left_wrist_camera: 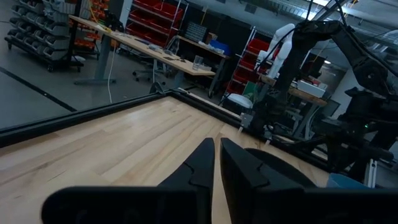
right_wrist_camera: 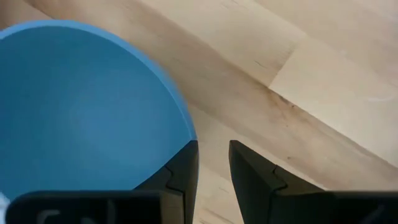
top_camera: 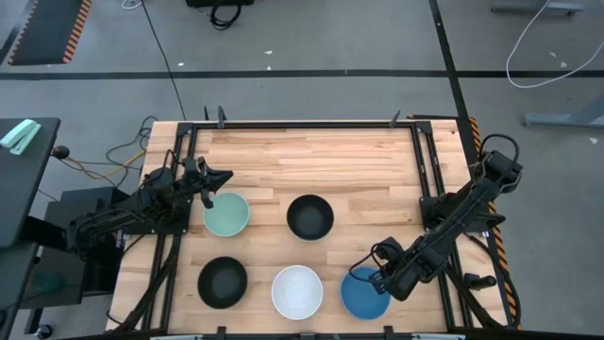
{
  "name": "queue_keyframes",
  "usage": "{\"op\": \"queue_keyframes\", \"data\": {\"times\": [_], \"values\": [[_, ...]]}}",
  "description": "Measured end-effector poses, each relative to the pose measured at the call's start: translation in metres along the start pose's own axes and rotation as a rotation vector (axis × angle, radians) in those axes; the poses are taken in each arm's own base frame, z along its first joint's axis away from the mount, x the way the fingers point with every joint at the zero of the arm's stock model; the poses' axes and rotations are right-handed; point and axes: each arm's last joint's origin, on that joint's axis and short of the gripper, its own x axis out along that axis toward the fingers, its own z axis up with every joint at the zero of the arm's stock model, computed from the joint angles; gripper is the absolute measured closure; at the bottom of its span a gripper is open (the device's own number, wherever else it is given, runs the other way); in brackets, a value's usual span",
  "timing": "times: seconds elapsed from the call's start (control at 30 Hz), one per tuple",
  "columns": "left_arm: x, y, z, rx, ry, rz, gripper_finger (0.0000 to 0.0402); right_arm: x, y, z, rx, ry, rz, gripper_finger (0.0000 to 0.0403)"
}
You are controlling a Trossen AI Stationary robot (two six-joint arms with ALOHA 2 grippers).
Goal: Nest bowls inside each other
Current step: Stack the blue bowl on top of the right black bowl
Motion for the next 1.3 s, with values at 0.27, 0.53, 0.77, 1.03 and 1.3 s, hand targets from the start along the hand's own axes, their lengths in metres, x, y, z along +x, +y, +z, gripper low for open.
{"op": "queue_keyframes", "data": {"times": [0.27, 0.53, 0.77, 1.03, 1.3], "values": [[0.000, 0.000, 0.000, -0.001, 0.000, 0.000, 0.0378, -0.017, 0.013, 0.001, -0.028, -0.093, 0.105, 0.0305], [0.000, 0.000, 0.000, -0.001, 0.005, 0.003, 0.0369, -0.010, 0.004, 0.002, 0.013, -0.066, 0.035, 0.0313], [0.000, 0.000, -0.001, -0.002, 0.006, 0.003, 0.0369, -0.007, 0.006, 0.000, 0.012, -0.047, 0.036, 0.0319], [0.000, 0.000, -0.001, -0.002, 0.008, 0.004, 0.0376, -0.003, 0.009, -0.001, 0.004, -0.042, 0.046, 0.0319], [0.000, 0.000, -0.001, -0.002, 0.008, 0.003, 0.0365, 0.017, 0.016, -0.006, -0.023, -0.001, 0.013, 0.0319]]}}
